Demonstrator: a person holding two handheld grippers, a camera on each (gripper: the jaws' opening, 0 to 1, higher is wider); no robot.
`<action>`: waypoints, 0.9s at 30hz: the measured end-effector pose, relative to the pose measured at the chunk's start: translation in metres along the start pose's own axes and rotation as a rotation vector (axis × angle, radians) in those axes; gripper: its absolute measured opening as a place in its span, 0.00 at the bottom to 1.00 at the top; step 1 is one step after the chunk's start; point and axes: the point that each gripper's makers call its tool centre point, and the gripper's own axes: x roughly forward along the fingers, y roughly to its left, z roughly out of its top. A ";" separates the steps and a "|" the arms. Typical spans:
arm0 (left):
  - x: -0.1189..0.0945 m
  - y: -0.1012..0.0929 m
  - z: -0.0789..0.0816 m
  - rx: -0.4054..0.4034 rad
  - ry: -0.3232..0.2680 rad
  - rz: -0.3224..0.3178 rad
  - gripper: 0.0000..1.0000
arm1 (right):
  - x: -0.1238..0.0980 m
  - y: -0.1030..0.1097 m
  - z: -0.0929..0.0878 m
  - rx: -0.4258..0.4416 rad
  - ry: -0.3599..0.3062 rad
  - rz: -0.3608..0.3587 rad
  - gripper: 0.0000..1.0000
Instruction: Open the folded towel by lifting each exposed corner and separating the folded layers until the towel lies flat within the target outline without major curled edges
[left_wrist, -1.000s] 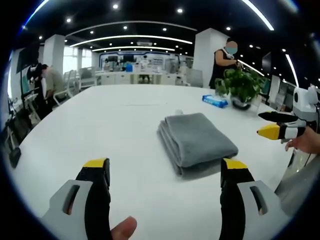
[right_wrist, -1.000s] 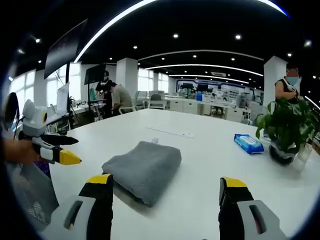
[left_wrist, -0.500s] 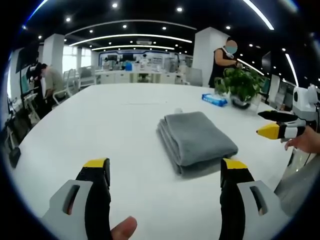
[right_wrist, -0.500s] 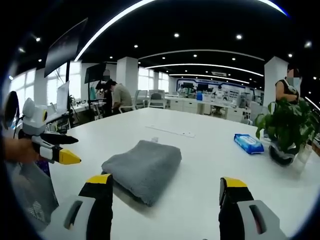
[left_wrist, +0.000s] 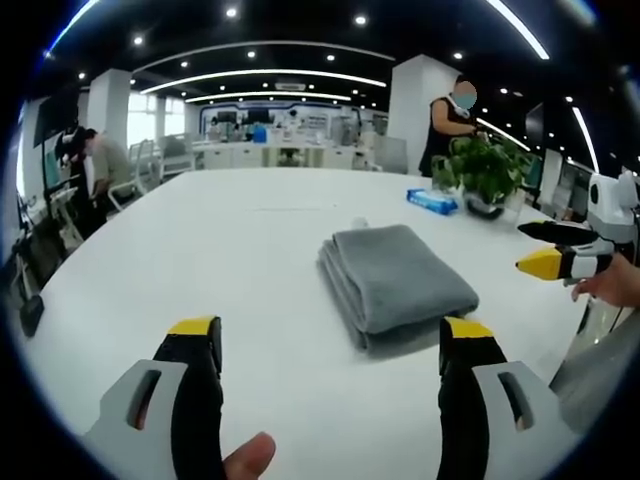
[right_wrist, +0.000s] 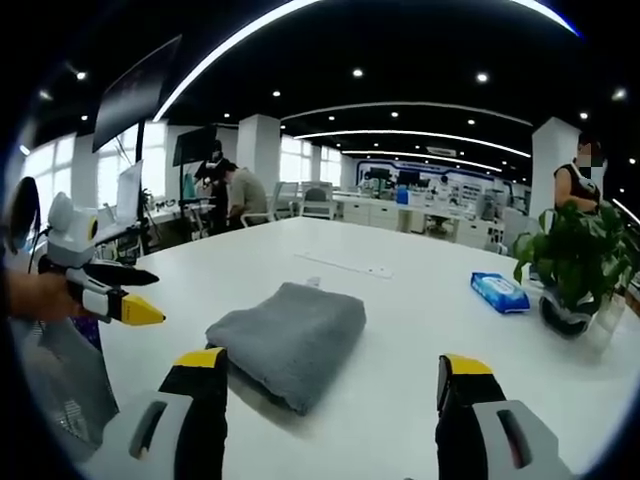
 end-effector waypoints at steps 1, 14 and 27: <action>0.000 0.000 0.000 0.001 -0.001 0.000 0.89 | 0.000 0.000 0.000 0.000 -0.001 0.002 0.86; -0.001 0.002 0.002 0.003 -0.006 0.008 0.87 | 0.001 0.015 0.008 -0.019 -0.016 0.048 0.79; -0.001 0.005 0.000 -0.004 0.004 0.017 0.82 | 0.016 0.054 0.029 -0.119 -0.038 0.167 0.65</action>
